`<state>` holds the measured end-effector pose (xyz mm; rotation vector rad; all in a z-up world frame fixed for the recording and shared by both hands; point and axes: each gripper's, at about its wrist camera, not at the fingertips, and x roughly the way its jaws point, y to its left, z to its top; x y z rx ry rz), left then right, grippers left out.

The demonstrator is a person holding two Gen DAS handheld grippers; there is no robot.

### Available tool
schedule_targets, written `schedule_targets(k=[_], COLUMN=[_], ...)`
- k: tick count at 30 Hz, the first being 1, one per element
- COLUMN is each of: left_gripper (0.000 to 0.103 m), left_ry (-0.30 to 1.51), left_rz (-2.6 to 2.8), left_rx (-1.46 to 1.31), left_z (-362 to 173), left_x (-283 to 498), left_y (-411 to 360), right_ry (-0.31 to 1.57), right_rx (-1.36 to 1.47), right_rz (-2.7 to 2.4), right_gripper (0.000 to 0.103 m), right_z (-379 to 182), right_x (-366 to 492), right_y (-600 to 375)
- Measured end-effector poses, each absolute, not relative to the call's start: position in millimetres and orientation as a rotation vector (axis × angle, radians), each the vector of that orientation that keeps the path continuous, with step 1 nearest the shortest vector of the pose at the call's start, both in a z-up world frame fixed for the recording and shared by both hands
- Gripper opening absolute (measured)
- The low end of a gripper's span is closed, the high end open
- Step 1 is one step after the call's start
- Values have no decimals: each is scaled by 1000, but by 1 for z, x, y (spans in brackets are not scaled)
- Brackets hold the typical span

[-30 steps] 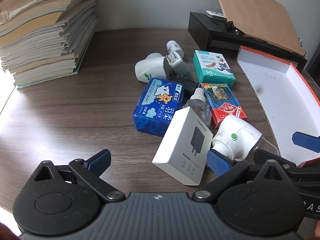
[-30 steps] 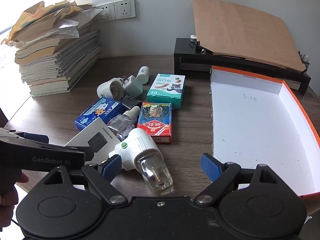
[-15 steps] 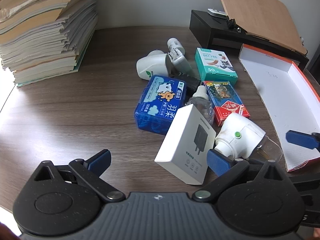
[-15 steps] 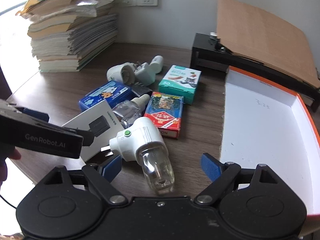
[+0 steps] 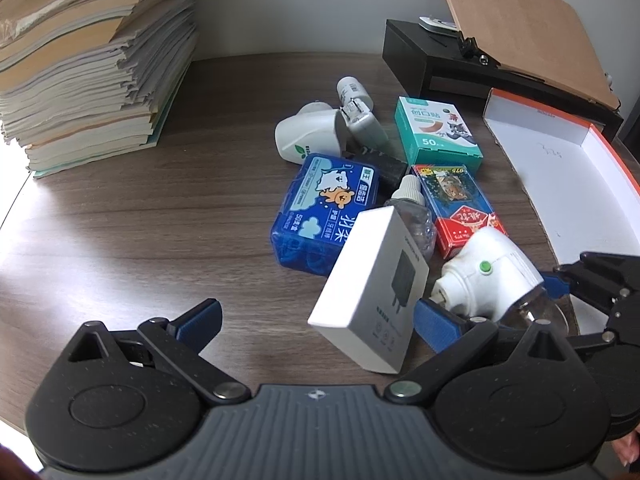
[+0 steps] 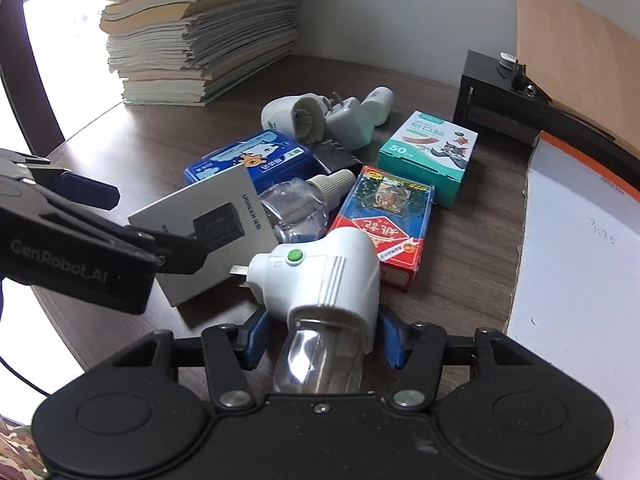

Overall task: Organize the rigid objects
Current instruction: 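Grasp the white charger box with the left tool while the right tool grasps the white plug-in heater, then carry the charger box and heater over the white box with both tools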

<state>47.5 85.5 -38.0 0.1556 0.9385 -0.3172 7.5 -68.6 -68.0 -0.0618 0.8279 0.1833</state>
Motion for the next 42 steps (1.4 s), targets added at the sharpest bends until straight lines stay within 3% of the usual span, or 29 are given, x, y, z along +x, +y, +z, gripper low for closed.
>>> schedule_targets(k=[5, 8, 10, 12, 13, 18, 32, 42], left_gripper=[102, 93, 85, 66, 64, 27, 27, 27], left_ry=[937, 941, 955, 975, 982, 981, 911, 837], left_rz=[-346, -381, -401, -417, -421, -446, -441, -490], left_rx=[151, 159, 169, 161, 151, 118, 83, 71], left_z=[-41, -45, -51, -55, -56, -55, -19, 9], left_x=[52, 53, 55, 58, 59, 60, 47, 49], left_y=[79, 71, 66, 62, 60, 55, 37, -16], right_ry=[833, 833, 823, 821, 818, 811, 747, 671], right_rx=[-18, 4, 12, 25, 29, 38, 89, 148], right_rz=[131, 98, 85, 77, 74, 63, 26, -116], right_gripper=[67, 67, 67, 67, 67, 67, 67, 67], right_z=[-66, -62, -59, -56, -55, -49, -15, 13], right_x=[0, -6, -10, -12, -13, -16, -23, -38], right_y=[-84, -94, -99, -103, -105, -108, -127, -183])
